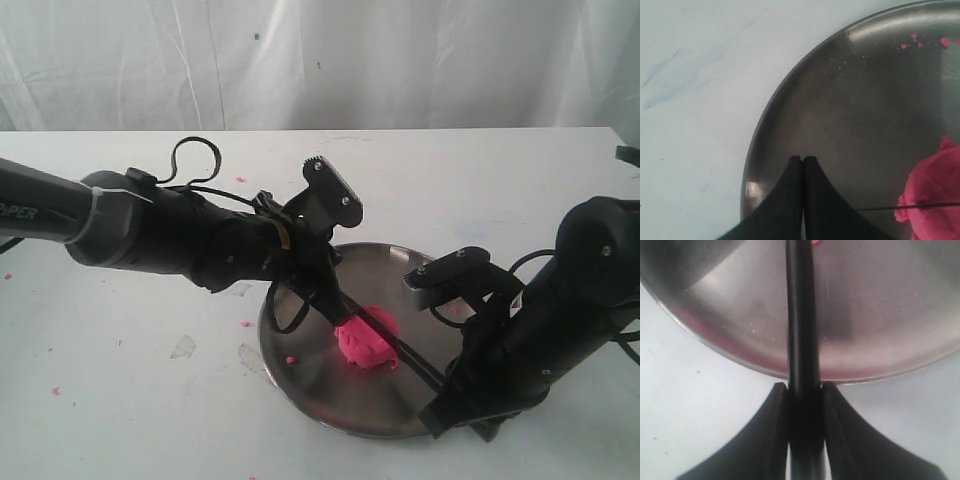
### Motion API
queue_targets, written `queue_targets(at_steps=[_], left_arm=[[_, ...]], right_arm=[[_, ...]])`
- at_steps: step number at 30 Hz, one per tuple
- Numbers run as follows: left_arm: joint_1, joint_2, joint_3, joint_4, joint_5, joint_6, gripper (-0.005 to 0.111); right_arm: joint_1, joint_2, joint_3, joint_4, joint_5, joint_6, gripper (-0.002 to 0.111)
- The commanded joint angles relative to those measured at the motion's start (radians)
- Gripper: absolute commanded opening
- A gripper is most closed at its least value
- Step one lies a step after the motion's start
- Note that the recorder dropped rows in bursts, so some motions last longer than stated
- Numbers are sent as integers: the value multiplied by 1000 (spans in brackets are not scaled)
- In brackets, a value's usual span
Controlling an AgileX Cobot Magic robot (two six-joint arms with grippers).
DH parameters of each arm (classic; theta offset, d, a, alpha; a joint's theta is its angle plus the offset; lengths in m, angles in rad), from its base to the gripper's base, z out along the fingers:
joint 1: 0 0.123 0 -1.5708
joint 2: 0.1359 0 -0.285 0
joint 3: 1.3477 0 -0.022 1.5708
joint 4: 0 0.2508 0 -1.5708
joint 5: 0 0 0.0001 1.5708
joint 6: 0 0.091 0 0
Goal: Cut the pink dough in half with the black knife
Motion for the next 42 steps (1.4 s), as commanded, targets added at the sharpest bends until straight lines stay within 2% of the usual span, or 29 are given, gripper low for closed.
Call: queue_targets(at_steps=[1,8,15,42], left_arm=[[-5,18,-5,116,-53,-48,0],[-5,30,-5,269,-157,-187,0],[7,87,-5,271,-200,-185,0],[8,135,-5,271,-162,-225,0]], right_arm=[[2,4,4,9,-2,5,0],[2,4,4,11,-2,5,0],[2,4,4,11,-9,5,0],[2,4,4,9,-20,5,0]])
